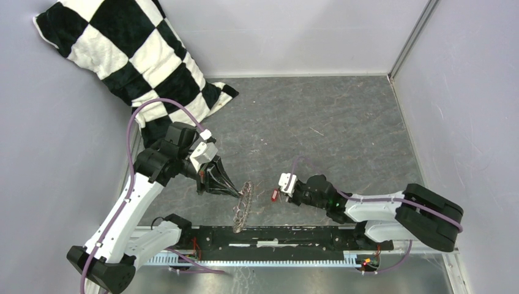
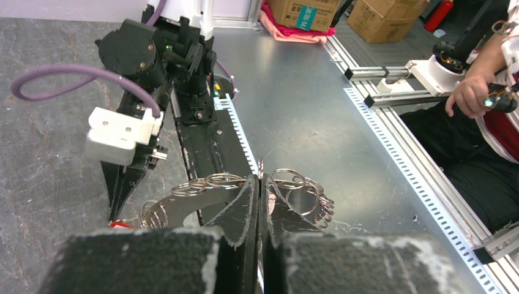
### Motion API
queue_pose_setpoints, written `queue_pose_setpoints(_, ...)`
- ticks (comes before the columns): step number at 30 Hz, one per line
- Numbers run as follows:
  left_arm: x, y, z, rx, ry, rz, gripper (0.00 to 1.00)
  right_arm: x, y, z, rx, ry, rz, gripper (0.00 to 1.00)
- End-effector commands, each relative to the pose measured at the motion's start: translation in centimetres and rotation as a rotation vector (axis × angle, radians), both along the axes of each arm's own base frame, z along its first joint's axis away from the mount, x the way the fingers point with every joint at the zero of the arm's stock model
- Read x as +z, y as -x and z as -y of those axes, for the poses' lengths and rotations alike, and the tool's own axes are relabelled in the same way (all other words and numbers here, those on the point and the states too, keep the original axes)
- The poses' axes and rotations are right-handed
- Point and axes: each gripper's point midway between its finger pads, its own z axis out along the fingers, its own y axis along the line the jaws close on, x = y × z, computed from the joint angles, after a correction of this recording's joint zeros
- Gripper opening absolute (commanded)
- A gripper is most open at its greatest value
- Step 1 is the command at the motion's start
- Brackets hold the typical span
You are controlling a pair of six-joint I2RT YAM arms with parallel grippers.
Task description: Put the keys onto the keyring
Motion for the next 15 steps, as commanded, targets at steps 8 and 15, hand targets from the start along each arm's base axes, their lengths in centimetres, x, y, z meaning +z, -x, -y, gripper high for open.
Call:
queue_pose_setpoints(8, 3.5, -0.1, 0.2, -0.035, 0.06, 0.01, 0.02, 14.8, 0.5, -2.4, 0.161, -0.185, 0.239, 0.01)
queue_pose_setpoints(15, 4.8, -0.7, 0.5, -0.06, 0.078, -0.018, 0.02, 24.8, 2.8, -2.2, 0.297, -0.161, 0.459, 0.01)
